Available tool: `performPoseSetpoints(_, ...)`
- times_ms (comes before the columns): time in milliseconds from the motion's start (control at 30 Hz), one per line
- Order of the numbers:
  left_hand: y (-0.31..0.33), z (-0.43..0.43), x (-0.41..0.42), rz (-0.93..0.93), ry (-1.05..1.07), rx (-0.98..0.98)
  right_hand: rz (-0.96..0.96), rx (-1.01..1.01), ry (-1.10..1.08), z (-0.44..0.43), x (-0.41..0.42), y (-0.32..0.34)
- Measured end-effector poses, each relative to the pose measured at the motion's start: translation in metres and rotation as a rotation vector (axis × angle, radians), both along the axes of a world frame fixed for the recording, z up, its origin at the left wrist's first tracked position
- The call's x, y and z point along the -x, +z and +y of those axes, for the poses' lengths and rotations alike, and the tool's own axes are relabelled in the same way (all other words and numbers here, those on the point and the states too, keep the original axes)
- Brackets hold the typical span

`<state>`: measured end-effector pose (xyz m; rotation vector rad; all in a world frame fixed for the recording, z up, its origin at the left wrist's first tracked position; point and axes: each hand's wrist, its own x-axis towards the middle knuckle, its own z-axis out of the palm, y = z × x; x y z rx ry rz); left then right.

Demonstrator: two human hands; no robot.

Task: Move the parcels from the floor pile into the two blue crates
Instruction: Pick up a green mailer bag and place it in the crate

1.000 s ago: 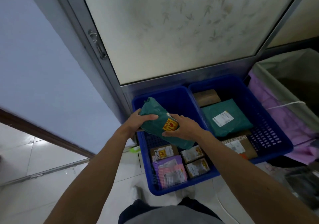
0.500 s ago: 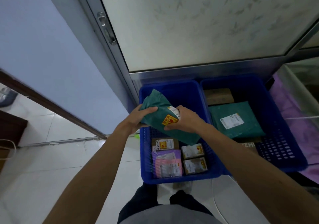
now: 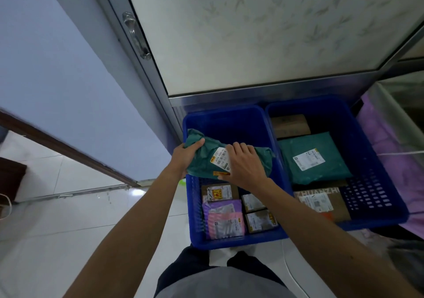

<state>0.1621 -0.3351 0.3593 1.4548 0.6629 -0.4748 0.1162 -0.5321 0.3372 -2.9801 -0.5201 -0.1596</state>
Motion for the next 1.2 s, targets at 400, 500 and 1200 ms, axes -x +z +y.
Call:
performPoseSetpoints(400, -0.035, 0.014, -0.014, 0.051, 0.142, -0.174, 0.006, -0.031, 0.034, -0.003, -0.010, -0.005)
performPoseSetpoints(500, -0.035, 0.017, -0.015, 0.050, 0.160, -0.180, 0.050, -0.092, -0.144, -0.011, -0.017, -0.010)
performPoseSetpoints(1200, -0.122, -0.008, -0.064, 0.095, -0.121, -0.254, 0.887, -1.246, -1.188, -0.041, -0.064, -0.074)
